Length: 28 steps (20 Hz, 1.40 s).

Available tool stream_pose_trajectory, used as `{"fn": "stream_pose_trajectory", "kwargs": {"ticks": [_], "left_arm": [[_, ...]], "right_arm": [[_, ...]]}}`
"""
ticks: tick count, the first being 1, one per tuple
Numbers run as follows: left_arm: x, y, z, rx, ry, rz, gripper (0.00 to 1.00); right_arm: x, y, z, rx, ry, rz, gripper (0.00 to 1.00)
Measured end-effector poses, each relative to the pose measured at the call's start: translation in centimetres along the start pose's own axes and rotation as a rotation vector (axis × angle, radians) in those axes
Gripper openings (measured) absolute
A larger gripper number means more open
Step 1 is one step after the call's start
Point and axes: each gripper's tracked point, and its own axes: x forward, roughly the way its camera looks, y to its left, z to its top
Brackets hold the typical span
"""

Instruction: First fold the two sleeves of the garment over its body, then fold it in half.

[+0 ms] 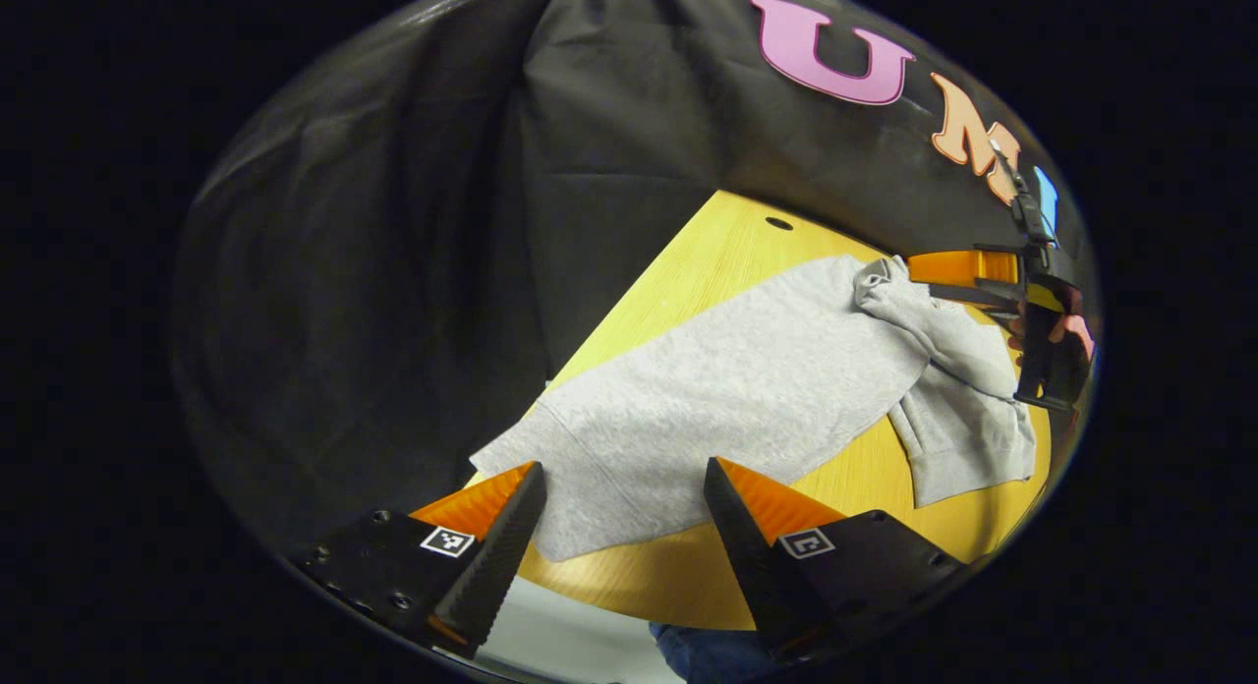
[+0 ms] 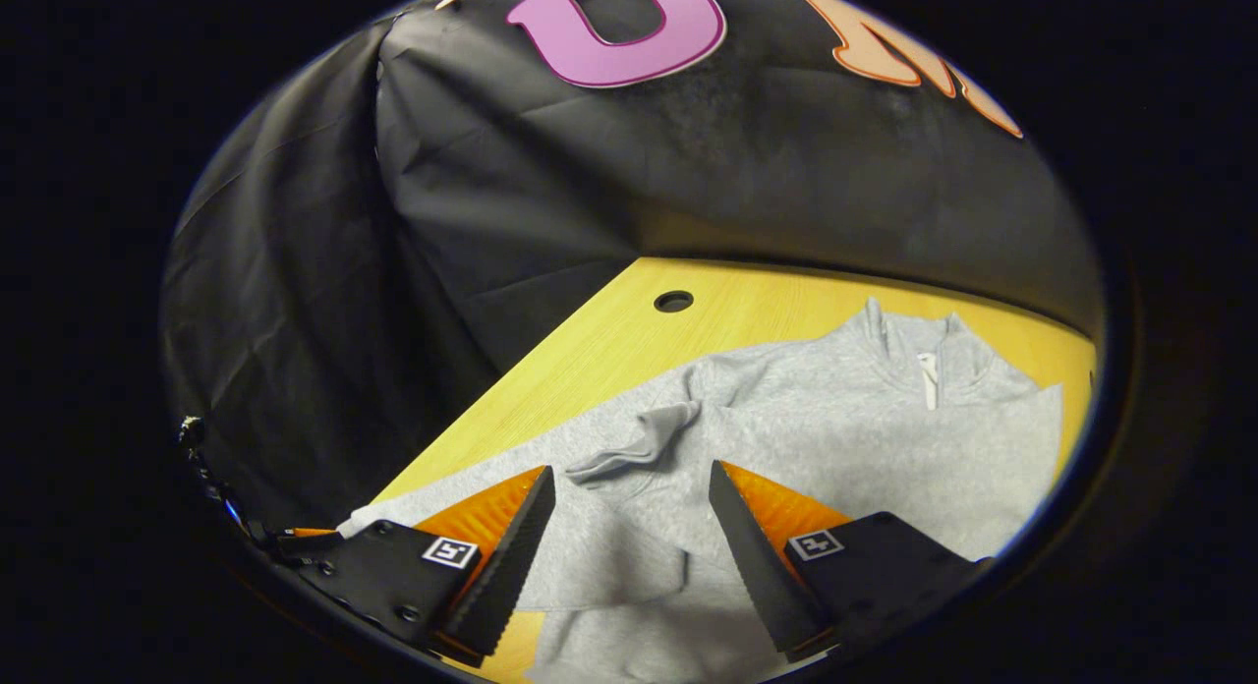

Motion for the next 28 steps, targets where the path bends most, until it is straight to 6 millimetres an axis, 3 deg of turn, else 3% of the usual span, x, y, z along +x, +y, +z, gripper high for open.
{"fn": "stream_pose_trajectory", "kwargs": {"ticks": [4,9,11,12,13,15,16,17,18,21,23,24,28], "left_arm": [[0.5,0.8,-0.4,0.029,0.004,0.028,0.95],[0.5,0.9,-0.7,0.107,-0.007,0.055,0.84],[0.6,1.1,-0.4,0.093,-0.024,0.056,0.77],[0.3,1.4,-0.2,0.087,-0.024,0.056,0.67],[0.3,1.4,0.1,0.084,-0.03,0.051,0.64],[0.4,1.2,0.1,0.09,-0.028,0.034,0.46],[1.4,0.5,0.1,0.092,-0.022,0.026,0.34],[1.8,0.1,0.3,0.094,-0.024,0.026,0.28],[1.8,0.0,0.4,0.107,-0.02,0.017,0.19],[1.8,-0.2,0.4,0.151,-0.005,0.001,0.09],[1.8,-0.4,0.4,0.163,0.019,-0.006,0.04],[1.7,-0.7,0.4,0.163,0.035,-0.011,0.03],[1.7,-2.8,0.5,0.121,0.072,-0.066,0.02]], "right_arm": [[-2.9,-0.6,0.7,-0.038,-0.038,-0.03,0.98],[-6.5,-1.9,1.0,-0.031,-0.063,-0.045,0.95],[-8.3,-2.8,1.4,-0.04,-0.076,-0.058,0.98],[-9.1,-3.4,1.4,-0.044,-0.08,-0.067,0.98],[-9.8,-3.9,1.2,-0.044,-0.081,-0.079,0.94],[-11.4,-5.3,0.9,-0.034,-0.081,-0.108,0.98],[-12.4,-5.9,0.8,-0.025,-0.082,-0.119,0.98],[-13.1,-6.5,0.6,-0.016,-0.083,-0.13,0.94],[-14.0,-7.1,0.5,-0.01,-0.084,-0.14,0.98],[-16.1,-9.2,0.1,0.001,-0.092,-0.174,0.94],[-17.4,-10.4,-0.1,0.001,-0.091,-0.197,0.98],[-18.0,-10.9,-0.2,0.003,-0.093,-0.208,0.94],[-19.9,-13.1,-0.7,0.015,-0.093,-0.254,0.98]]}}
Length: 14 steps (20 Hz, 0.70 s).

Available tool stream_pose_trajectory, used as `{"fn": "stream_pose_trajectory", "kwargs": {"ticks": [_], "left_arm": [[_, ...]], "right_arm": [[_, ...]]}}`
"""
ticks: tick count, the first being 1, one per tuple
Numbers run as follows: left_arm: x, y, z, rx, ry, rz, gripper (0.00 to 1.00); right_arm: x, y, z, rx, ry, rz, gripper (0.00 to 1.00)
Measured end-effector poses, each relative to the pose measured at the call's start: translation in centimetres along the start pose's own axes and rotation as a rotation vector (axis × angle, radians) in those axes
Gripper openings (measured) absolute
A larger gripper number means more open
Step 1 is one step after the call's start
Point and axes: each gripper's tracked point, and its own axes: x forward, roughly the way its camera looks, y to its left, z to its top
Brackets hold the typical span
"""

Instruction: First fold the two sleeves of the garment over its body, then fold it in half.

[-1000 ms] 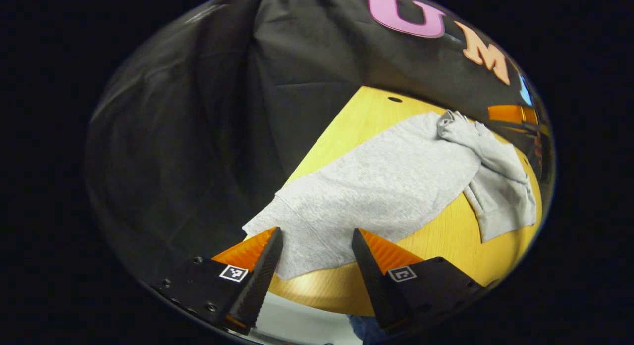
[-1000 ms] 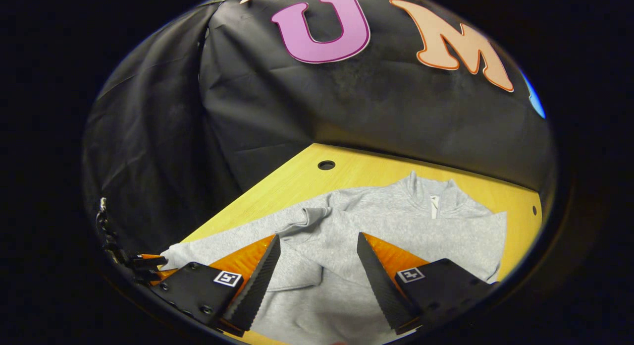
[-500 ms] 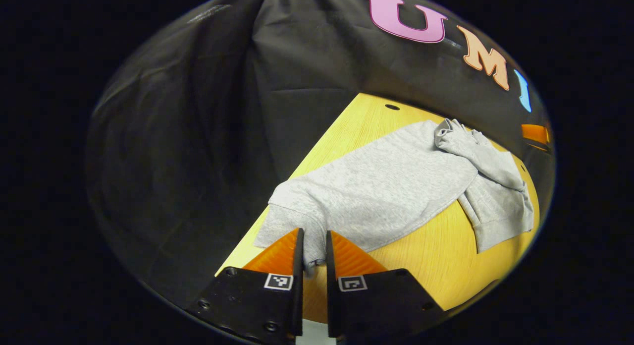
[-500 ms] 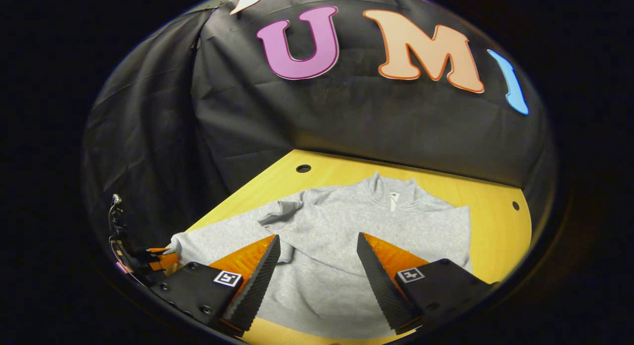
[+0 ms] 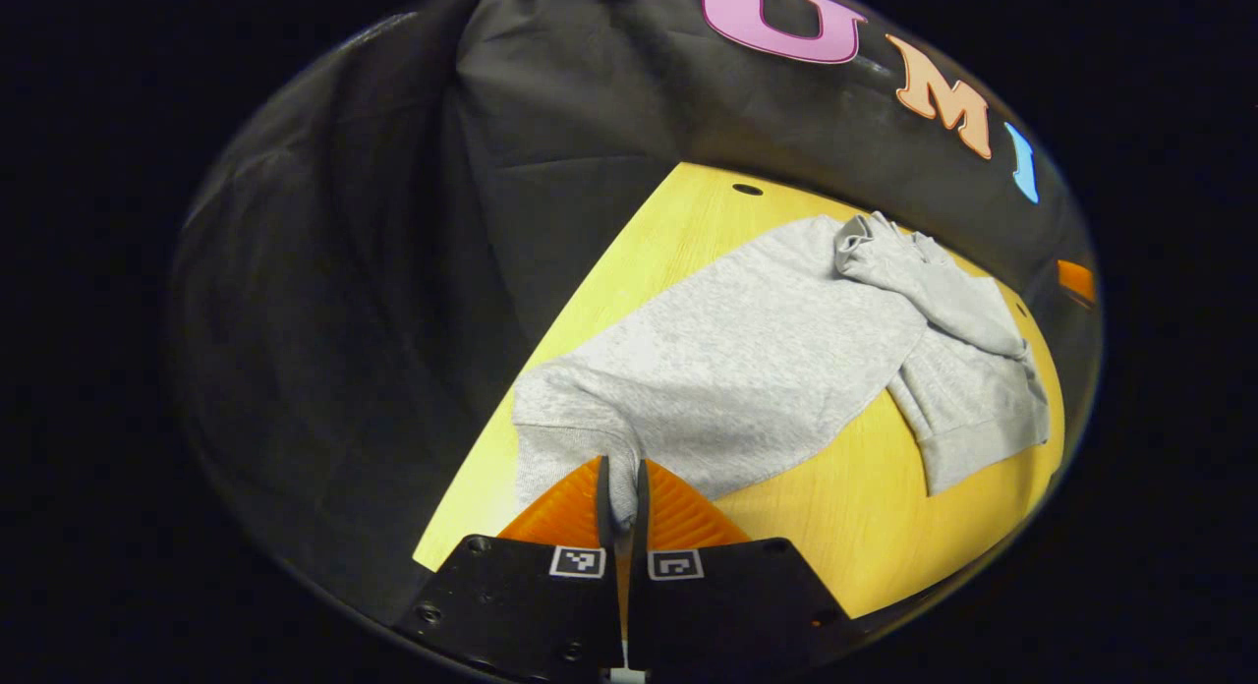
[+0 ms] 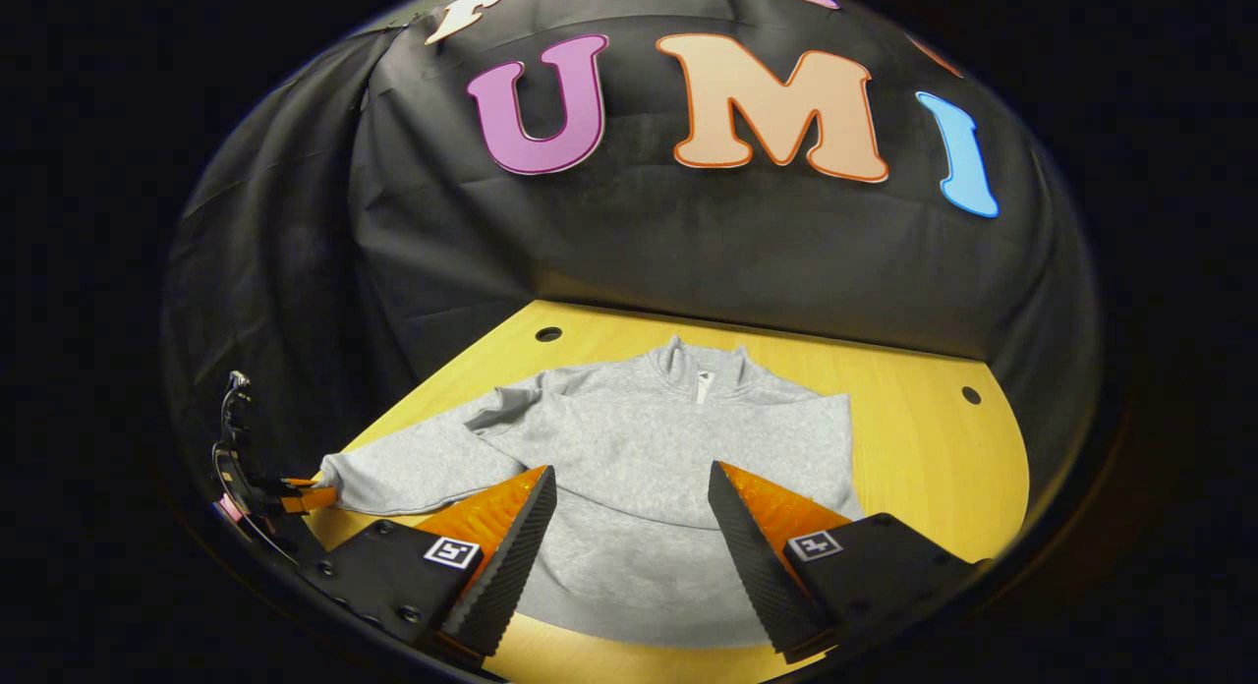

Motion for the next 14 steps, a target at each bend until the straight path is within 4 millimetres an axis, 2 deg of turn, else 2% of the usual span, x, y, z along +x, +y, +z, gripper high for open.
{"fn": "stream_pose_trajectory", "kwargs": {"ticks": [2,5,6,8,9,10,11,12,14], "left_arm": [[-0.4,-1.8,0.9,-0.056,-0.013,-0.043,0.02],[-1.5,-5.4,3.6,-0.127,-0.062,-0.121,0.01],[-1.9,-6.9,4.5,-0.142,-0.069,-0.157,0.04],[-2.8,-9.9,6.6,-0.153,-0.094,-0.226,0.01],[-3.4,-11.6,7.8,-0.145,-0.116,-0.265,0.01],[-3.8,-13.1,9.0,-0.128,-0.135,-0.292,0.01],[-4.2,-14.7,10.2,-0.106,-0.15,-0.318,0.01],[-4.2,-16.5,11.0,-0.083,-0.157,-0.347,0.01],[-5.0,-20.1,12.5,-0.037,-0.177,-0.408,0.01]], "right_arm": [[0.0,-0.9,-0.4,0.01,0.004,-0.019,0.97],[-0.9,-2.3,-0.6,0.022,0.004,-0.035,0.98],[-1.0,-2.8,-0.7,0.029,0.005,-0.037,0.98],[-1.5,-3.9,-0.6,0.039,0.006,-0.043,0.98],[-1.7,-4.6,-0.5,0.041,0.002,-0.046,0.94],[-1.8,-5.2,-0.4,0.043,-0.002,-0.05,0.98],[-1.8,-5.8,-0.6,0.045,-0.003,-0.054,0.94],[-2.0,-6.4,-0.7,0.05,0.0,-0.056,0.98],[-2.6,-7.9,-0.9,0.057,0.006,-0.058,0.98]]}}
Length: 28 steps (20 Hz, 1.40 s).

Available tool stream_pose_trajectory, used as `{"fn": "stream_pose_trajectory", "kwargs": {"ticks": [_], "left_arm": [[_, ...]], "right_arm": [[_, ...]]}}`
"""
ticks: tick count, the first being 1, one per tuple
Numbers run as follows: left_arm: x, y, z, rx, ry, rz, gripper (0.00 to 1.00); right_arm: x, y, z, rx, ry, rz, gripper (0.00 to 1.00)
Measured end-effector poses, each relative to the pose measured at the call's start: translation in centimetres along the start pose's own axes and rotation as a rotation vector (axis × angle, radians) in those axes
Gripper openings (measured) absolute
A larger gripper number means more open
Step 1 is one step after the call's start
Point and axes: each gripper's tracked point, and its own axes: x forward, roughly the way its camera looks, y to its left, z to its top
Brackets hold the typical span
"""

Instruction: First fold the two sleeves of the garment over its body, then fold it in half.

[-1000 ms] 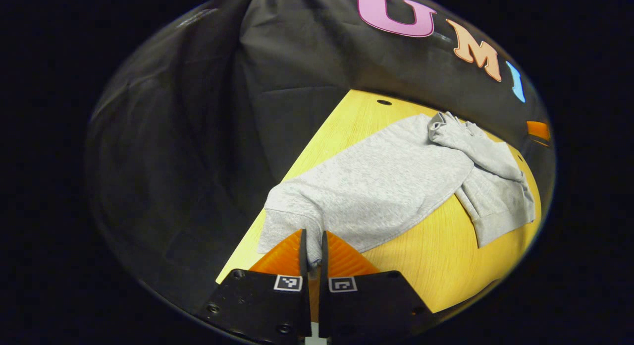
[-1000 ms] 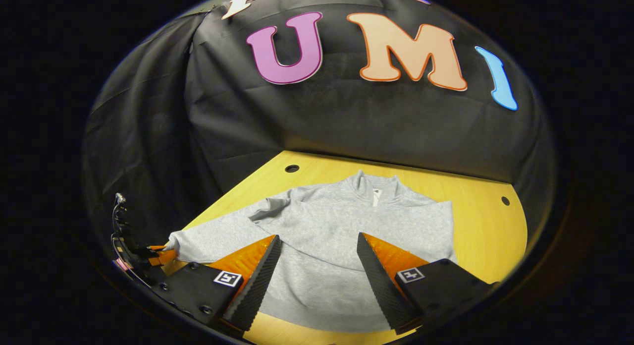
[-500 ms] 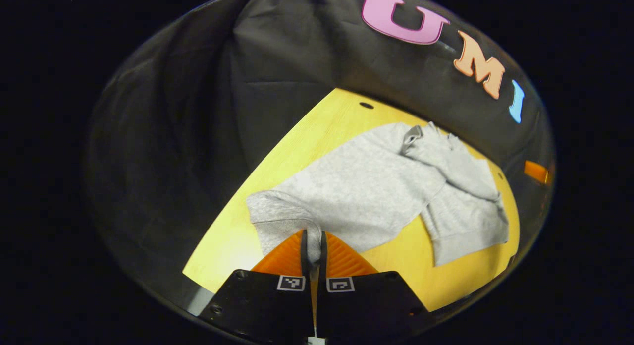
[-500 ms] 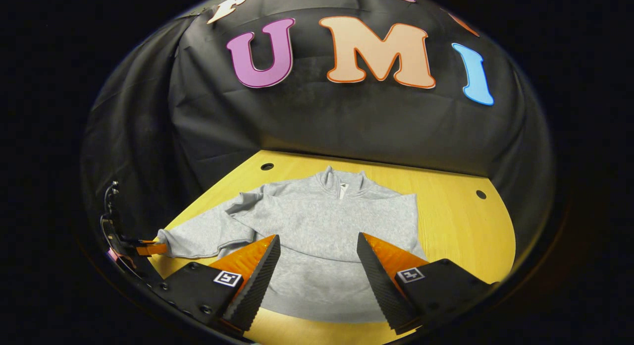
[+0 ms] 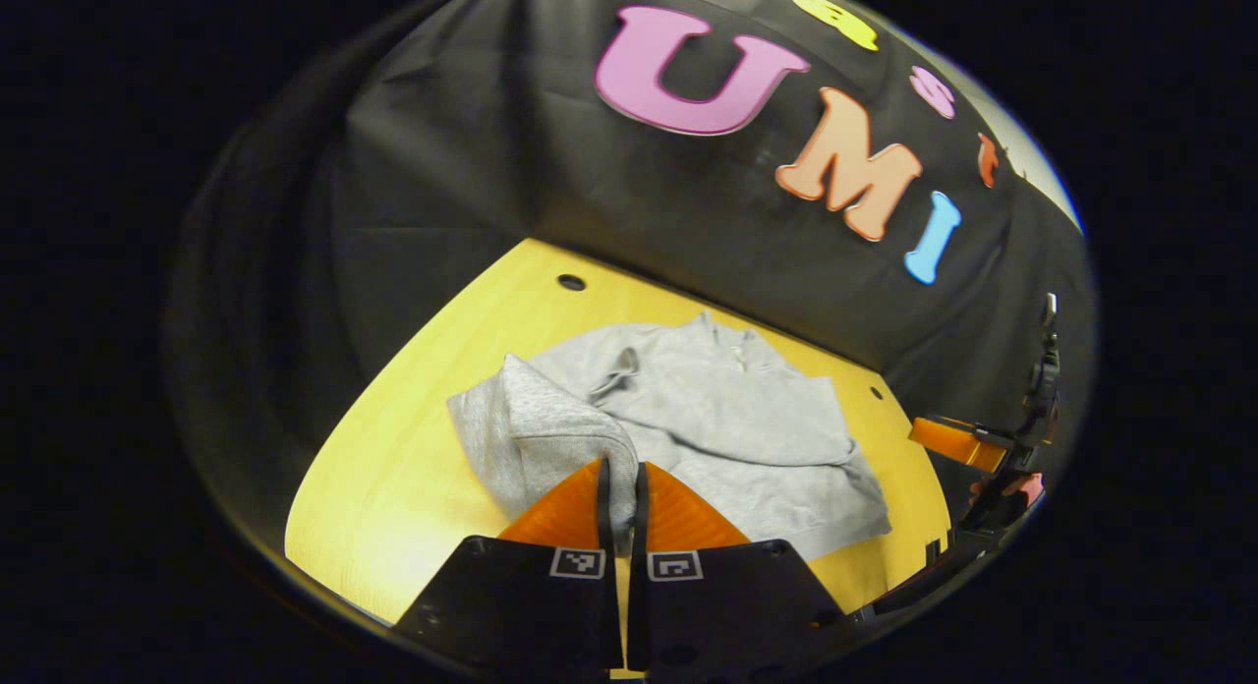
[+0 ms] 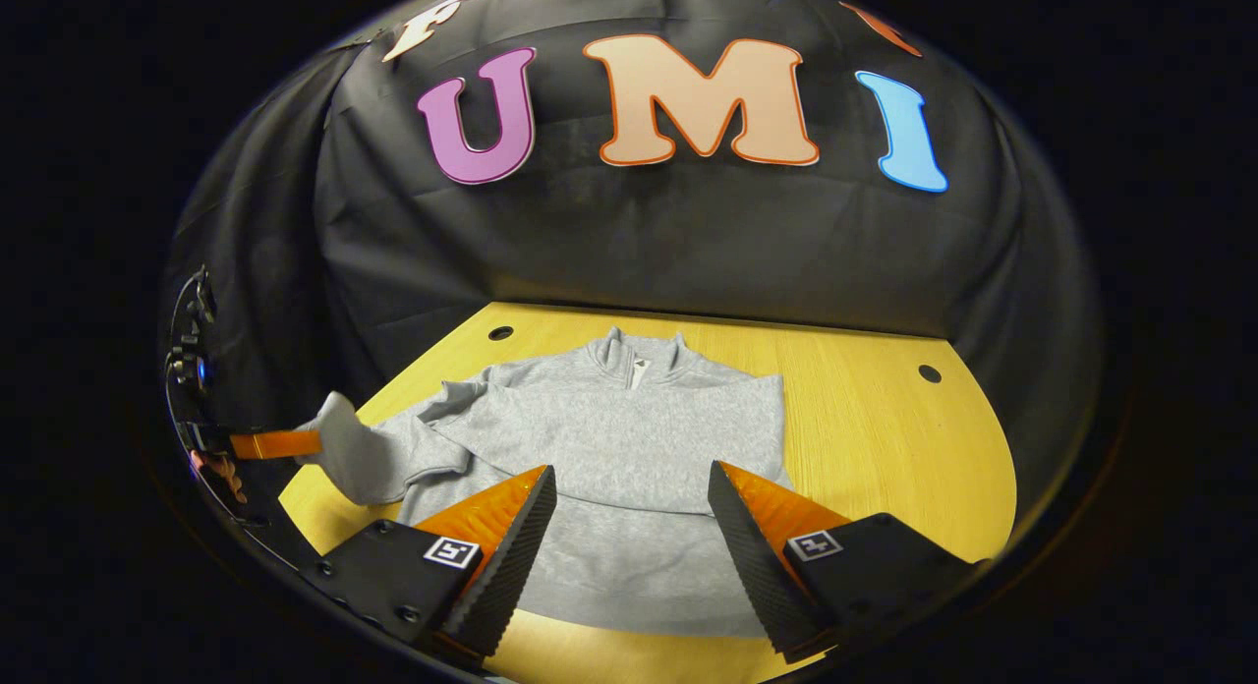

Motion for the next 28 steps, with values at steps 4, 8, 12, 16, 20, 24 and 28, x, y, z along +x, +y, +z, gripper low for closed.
{"fn": "stream_pose_trajectory", "kwargs": {"ticks": [4,8,12,16,20,24,28], "left_arm": [[2.0,-7.2,1.9,0.091,-0.028,-0.112,0.04],[4.1,-13.5,3.1,0.144,-0.06,-0.223,0.01],[6.3,-20.1,3.2,0.247,-0.059,-0.327,0.01],[8.3,-26.4,3.0,0.261,-0.055,-0.443,0.01],[11.3,-31.3,2.4,0.275,-0.041,-0.508,0.01],[15.7,-33.9,0.9,0.301,-0.022,-0.514,0.01],[20.6,-34.0,-1.3,0.336,0.01,-0.479,0.02]], "right_arm": [[-1.1,-3.4,-0.4,0.008,0.001,-0.02,0.98],[-2.5,-6.8,-1.0,0.037,-0.007,-0.044,0.98],[-3.4,-9.9,-1.7,0.052,-0.008,-0.067,0.94],[-4.2,-12.3,-2.4,0.077,-0.008,-0.079,0.97],[-4.3,-14.2,-3.4,0.094,0.001,-0.092,0.98],[-4.4,-15.5,-4.4,0.11,0.012,-0.097,0.94],[-4.3,-16.9,-4.6,0.114,0.014,-0.115,0.98]]}}
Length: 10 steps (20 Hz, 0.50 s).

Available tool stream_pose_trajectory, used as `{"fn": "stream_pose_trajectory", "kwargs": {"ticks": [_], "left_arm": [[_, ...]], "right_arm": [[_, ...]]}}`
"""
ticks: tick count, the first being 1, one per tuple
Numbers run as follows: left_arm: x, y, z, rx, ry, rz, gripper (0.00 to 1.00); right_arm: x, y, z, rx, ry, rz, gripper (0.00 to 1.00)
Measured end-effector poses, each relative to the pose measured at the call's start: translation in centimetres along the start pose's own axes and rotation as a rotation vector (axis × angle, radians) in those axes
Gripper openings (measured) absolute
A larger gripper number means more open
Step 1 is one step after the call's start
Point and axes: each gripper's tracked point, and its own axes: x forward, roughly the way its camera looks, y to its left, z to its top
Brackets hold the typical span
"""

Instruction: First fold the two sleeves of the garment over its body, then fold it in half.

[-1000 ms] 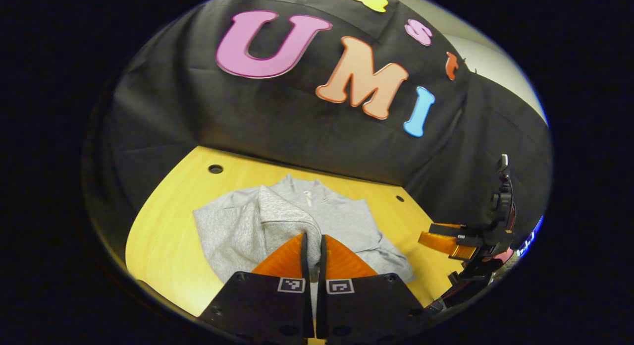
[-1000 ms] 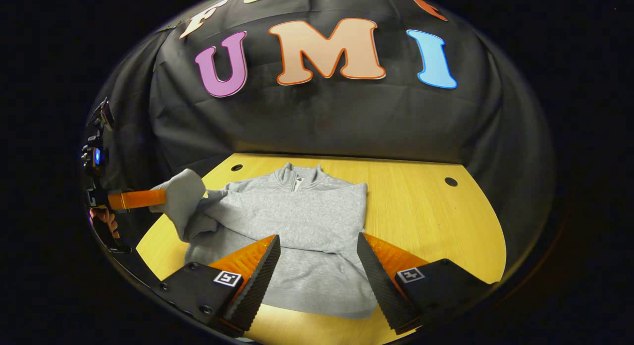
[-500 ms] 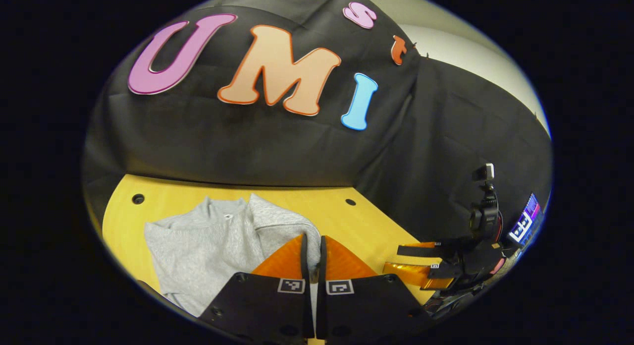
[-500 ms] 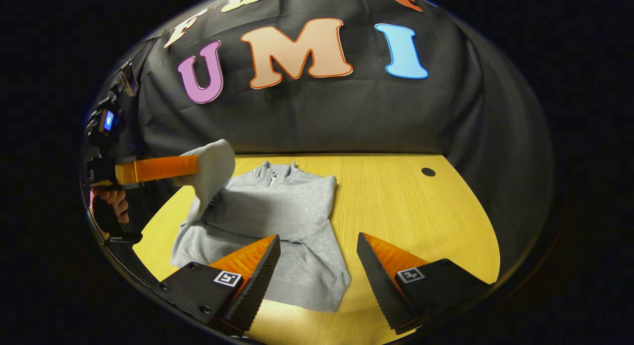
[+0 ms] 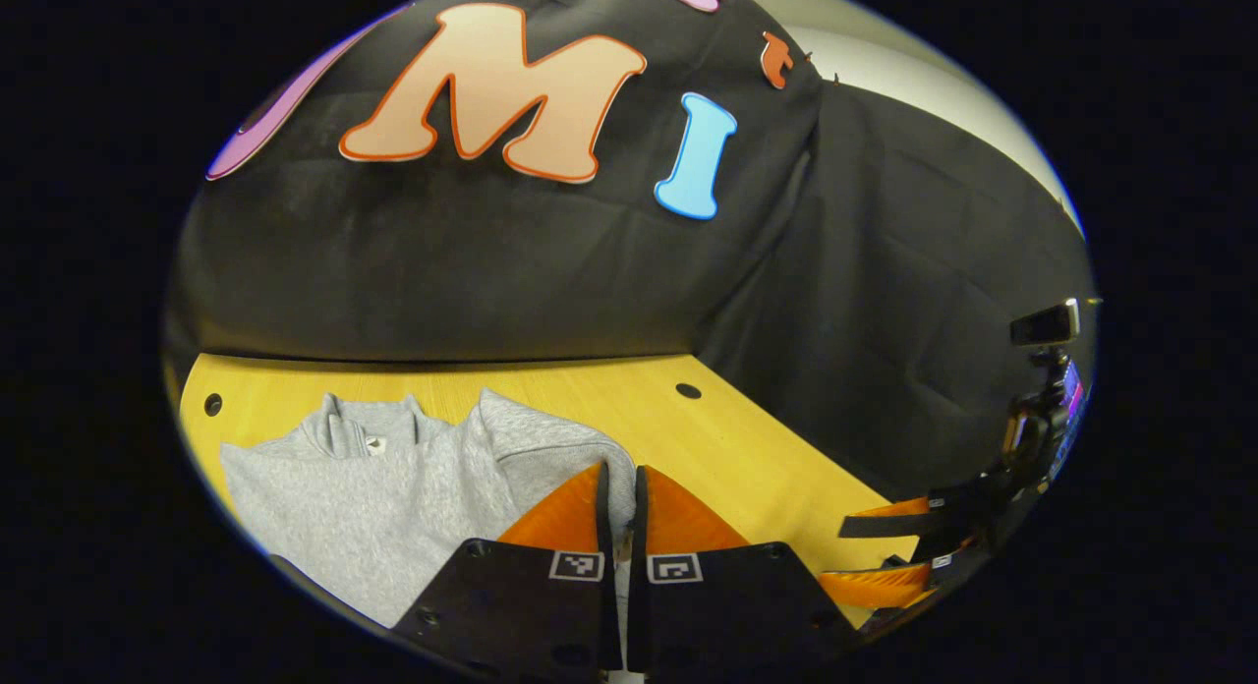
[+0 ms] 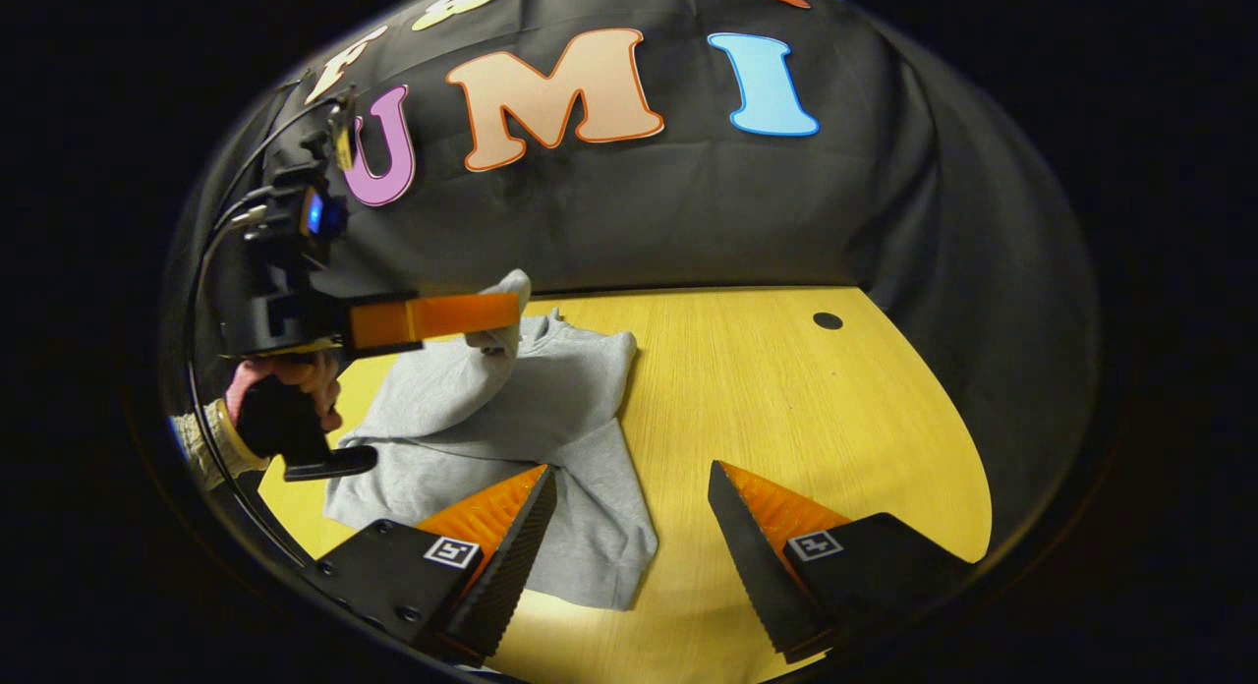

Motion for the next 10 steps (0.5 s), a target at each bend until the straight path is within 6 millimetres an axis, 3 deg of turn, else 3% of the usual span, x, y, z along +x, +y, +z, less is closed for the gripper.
{"fn": "stream_pose_trajectory", "kwargs": {"ticks": [3,6,10], "left_arm": [[2.5,1.1,-3.1,0.017,0.072,0.025,0.05],[4.6,2.0,-4.0,0.029,0.085,0.047,0.16],[4.7,3.8,-4.4,0.064,0.096,0.101,0.98]], "right_arm": [[0.0,-0.9,-0.3,0.016,0.001,-0.011,0.98],[0.1,-1.6,-0.7,0.019,0.01,-0.02,0.98],[0.4,-1.2,-2.5,0.016,0.052,0.006,0.98]]}}
